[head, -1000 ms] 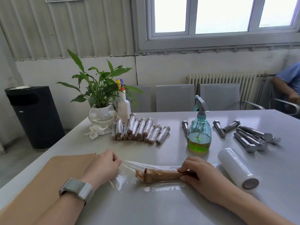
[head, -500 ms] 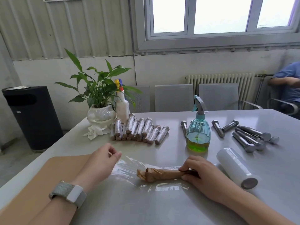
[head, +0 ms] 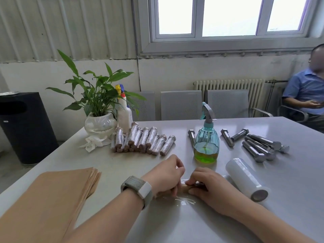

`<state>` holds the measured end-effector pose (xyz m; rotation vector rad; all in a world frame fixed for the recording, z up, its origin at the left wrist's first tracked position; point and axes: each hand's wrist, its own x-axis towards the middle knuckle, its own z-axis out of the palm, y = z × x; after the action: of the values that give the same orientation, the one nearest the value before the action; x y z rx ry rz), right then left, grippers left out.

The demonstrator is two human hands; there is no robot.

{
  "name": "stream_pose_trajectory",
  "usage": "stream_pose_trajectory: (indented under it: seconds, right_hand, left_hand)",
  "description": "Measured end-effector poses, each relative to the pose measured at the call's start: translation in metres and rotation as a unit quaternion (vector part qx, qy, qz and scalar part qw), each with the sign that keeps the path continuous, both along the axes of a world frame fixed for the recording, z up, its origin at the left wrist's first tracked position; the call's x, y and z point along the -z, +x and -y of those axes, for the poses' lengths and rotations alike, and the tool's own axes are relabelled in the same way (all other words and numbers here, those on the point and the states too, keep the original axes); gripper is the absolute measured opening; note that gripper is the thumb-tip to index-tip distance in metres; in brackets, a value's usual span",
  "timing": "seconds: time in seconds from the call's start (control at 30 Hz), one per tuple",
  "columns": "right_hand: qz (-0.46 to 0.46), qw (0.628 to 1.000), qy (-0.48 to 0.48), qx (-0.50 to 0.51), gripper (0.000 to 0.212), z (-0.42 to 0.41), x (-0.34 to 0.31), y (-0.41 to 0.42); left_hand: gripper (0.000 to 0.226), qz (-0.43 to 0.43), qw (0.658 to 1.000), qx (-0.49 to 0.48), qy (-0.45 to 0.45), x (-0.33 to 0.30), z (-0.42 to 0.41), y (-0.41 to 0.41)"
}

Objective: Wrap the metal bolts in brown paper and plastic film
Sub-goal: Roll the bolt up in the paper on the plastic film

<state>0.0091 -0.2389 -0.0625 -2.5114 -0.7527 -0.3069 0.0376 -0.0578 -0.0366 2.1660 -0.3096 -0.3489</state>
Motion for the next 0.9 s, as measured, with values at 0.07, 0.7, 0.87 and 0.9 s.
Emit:
stream_pose_trajectory:
  seconds: [0.07, 0.7, 0.87, 0.9]
  right_hand:
    - [0.0, 1.0, 0.0, 0.002, 0.009, 0.0, 0.0, 0.0]
    - [0.059, 0.995, -0.049, -0.059, 0.031, 0.005, -0.002, -0.002]
    - [0.057, 0.996, -0.041, -0.054, 0.028, 0.006, -0.002, -0.002]
    - [0.056, 0.996, -0.039, -0.053, 0.025, 0.006, -0.002, -0.003]
  left_hand:
    - [0.013, -0.022, 1.0, 0.013, 0.008, -0.004, -0.001, 0.001]
    - [0.026, -0.066, 0.985, 0.074, 0.144, -0.012, 0.012, 0.018]
    - [0.019, -0.057, 0.982, 0.064, 0.169, -0.011, 0.015, 0.018]
    - [0.021, -0.055, 0.981, 0.06, 0.174, -0.011, 0.016, 0.018]
